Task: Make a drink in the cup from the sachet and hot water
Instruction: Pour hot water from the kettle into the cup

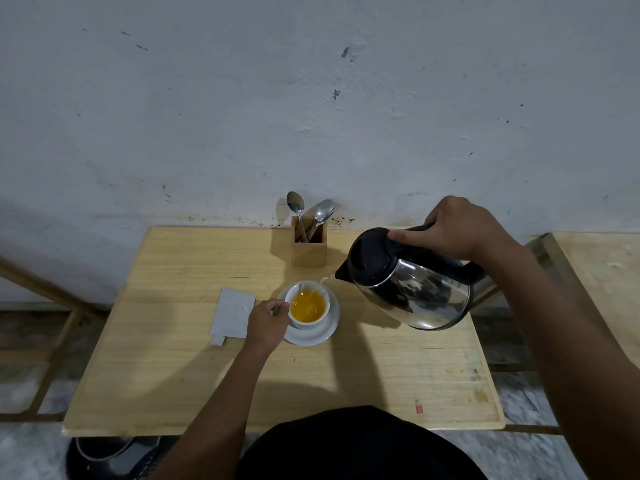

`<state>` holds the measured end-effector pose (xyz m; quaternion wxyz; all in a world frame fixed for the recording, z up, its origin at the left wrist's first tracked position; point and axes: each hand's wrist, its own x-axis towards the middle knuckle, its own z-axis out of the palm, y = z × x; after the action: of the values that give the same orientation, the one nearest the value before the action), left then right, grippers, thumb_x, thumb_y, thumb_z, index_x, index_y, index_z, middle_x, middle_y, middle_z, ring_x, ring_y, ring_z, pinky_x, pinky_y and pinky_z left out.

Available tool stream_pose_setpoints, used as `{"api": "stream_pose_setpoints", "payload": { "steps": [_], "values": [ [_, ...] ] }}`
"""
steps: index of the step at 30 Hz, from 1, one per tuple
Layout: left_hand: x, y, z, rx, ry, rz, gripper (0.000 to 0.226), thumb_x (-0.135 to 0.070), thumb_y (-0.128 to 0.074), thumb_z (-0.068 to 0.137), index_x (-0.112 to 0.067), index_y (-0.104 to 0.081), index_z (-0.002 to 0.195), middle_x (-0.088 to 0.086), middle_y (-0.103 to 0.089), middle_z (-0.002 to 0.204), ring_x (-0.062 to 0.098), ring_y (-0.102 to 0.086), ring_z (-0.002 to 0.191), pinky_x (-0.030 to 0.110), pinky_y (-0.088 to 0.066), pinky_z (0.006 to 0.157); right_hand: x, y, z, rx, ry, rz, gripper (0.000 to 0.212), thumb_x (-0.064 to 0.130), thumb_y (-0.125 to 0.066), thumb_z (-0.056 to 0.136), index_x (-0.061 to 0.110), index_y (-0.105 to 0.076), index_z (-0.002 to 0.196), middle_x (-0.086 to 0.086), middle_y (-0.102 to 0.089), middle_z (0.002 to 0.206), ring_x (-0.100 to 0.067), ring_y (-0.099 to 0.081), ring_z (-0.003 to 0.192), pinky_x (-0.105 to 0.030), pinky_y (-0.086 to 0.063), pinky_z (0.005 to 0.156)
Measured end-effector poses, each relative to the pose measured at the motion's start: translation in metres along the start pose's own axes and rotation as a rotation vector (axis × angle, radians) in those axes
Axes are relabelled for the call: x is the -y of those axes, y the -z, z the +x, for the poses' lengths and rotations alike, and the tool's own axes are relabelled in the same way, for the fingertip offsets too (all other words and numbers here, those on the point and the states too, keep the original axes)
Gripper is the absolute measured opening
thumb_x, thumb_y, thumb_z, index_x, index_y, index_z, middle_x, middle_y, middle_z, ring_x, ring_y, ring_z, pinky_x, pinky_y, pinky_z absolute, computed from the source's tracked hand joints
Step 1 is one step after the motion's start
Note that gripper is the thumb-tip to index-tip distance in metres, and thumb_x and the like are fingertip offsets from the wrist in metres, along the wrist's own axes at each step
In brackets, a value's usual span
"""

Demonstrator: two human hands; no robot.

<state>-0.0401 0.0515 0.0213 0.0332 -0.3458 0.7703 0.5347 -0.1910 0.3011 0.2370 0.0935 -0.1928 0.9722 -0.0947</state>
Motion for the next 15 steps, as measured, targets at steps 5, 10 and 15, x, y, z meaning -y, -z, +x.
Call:
{"api": "stream_pose_setpoints", "payload": {
  "steps": [5, 10, 15],
  "values": [
    [-0.002, 0.0, -0.002, -0.001, -0.004, 0.009, 0.025, -0.022, -0.055, 0.093, -0.008, -0.068, 0.108, 0.012, -0.069, 0.107, 0.032, -0.067, 0.095, 0.047, -0.055, 0.089, -0.004, -0.004, 0.003, 0.003, 0.004, 0.0, 0.078, 0.085, -0.057, 0.06, 0.013, -0.032, 0.045, 0.002, -0.025, 0.04, -0.019, -0.033, 0.043, -0.028, -0.026, 0.049],
    [-0.002, 0.0, -0.002, -0.014, -0.005, 0.012, 0.024, -0.022, -0.056, 0.092, -0.008, -0.069, 0.108, 0.013, -0.071, 0.105, 0.035, -0.068, 0.093, 0.045, -0.055, 0.087, -0.01, -0.006, 0.007, -0.011, 0.006, 0.029, 0.079, 0.086, -0.057, 0.059, 0.01, -0.04, 0.047, -0.001, -0.028, 0.041, -0.019, -0.035, 0.044, -0.03, -0.029, 0.051],
    [0.0, -0.001, -0.001, -0.033, 0.004, -0.011, 0.023, -0.022, -0.058, 0.091, -0.008, -0.07, 0.104, 0.014, -0.071, 0.102, 0.034, -0.067, 0.092, 0.05, -0.055, 0.087, -0.013, -0.007, 0.011, -0.008, 0.023, 0.047, 0.078, 0.085, -0.058, 0.06, 0.009, -0.046, 0.047, -0.003, -0.031, 0.042, -0.021, -0.037, 0.044, -0.029, -0.029, 0.05]
  ]
}}
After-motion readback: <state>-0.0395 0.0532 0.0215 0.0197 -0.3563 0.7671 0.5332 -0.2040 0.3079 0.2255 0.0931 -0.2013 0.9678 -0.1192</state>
